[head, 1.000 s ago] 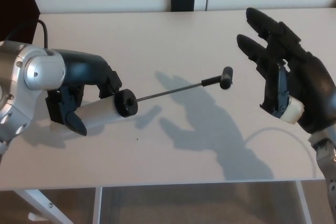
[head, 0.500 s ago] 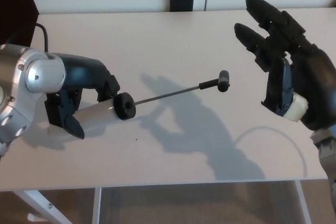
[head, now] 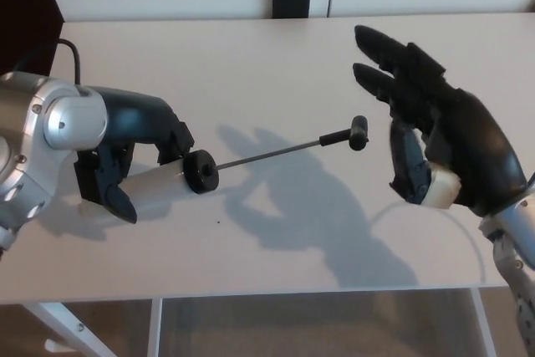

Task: The robot walks towards a desk on which an air pump is kept in the middle. It lifts it up and holds it with its left hand and uses its right hand to compress it by pushing its handle inwards.

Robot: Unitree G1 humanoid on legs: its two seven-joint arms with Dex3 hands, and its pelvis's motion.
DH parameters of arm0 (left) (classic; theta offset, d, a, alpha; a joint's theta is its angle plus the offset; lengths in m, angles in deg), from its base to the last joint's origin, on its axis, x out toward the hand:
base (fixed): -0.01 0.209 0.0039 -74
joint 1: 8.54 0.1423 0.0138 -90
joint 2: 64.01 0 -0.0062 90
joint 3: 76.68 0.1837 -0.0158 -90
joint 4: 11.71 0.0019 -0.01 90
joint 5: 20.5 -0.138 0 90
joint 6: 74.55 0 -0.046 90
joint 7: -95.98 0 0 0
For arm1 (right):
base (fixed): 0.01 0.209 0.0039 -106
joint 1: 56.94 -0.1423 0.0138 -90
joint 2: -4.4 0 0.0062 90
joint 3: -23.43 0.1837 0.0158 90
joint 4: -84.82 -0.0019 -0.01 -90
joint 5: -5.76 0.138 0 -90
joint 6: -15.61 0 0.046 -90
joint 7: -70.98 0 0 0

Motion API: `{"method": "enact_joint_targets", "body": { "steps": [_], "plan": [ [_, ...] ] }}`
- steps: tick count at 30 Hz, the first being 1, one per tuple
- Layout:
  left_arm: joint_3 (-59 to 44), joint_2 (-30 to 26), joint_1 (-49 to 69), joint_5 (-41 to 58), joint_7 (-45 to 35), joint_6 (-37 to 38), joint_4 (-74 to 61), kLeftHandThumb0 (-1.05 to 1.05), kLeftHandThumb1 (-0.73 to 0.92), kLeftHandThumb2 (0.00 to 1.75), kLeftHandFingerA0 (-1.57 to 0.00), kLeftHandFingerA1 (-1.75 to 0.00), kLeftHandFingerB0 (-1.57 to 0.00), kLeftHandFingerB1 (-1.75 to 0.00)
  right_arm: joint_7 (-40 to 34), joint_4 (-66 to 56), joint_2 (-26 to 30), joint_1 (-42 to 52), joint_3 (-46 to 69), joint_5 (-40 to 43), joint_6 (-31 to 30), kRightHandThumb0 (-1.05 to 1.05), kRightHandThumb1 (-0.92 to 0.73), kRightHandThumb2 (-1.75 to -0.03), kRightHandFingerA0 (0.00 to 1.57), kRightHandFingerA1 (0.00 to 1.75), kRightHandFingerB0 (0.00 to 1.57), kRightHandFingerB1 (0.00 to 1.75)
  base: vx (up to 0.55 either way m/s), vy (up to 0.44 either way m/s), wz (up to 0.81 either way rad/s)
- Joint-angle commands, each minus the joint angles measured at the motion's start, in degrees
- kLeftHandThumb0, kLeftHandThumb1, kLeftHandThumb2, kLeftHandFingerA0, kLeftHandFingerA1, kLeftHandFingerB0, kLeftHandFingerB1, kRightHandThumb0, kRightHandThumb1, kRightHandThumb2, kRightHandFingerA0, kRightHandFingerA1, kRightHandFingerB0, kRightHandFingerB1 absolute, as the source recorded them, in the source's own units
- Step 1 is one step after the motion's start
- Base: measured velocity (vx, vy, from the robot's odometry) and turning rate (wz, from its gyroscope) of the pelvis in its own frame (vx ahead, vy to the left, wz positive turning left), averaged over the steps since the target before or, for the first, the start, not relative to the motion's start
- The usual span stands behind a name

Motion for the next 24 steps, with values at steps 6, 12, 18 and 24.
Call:
{"method": "enact_joint_targets", "body": {
  "steps": [6,12,18,24],
  "plan": [
    [1.18,0.19,-0.92,-0.6,-0.51,1.95,0.38,-0.15,0.76,0.62,-0.65,-0.81,-0.76,-1.04,-10.27,3.76,0.71,-0.16,-3.62,-15.57,9.67,-0.81,-0.92,-0.77,0.07,0.25,0.06,0.23,0.0,0.0,0.0],
    [2.0,-0.02,-1.48,-0.23,-0.4,5.16,1.2,-0.16,0.77,0.62,-0.69,-0.76,-0.76,-1.0,-11.99,3.52,-0.39,-0.11,-4.48,-16.74,10.82,-0.86,-0.84,-1.18,0.08,0.25,0.08,0.22,0.0,0.0,0.0],
    [1.92,2.18,-1.93,-0.55,-1.72,-0.71,0.9,-0.15,0.78,0.72,-0.94,-1.18,-0.72,-1.18,-13.79,3.77,-0.72,-0.34,-4.87,-18.48,12.22,-0.86,-0.83,-1.17,0.08,0.26,0.08,0.24,0.0,0.0,0.0],
    [2.06,3.55,-2.61,-0.3,-2.74,-1.74,1.24,-0.14,0.77,0.71,-0.95,-1.09,-0.68,-1.2,-14.82,4.03,-1.1,-0.42,-5.25,-19.84,12.46,-0.85,-0.84,-1.17,0.08,0.27,0.08,0.23,0.0,0.0,0.0]
  ]
}}
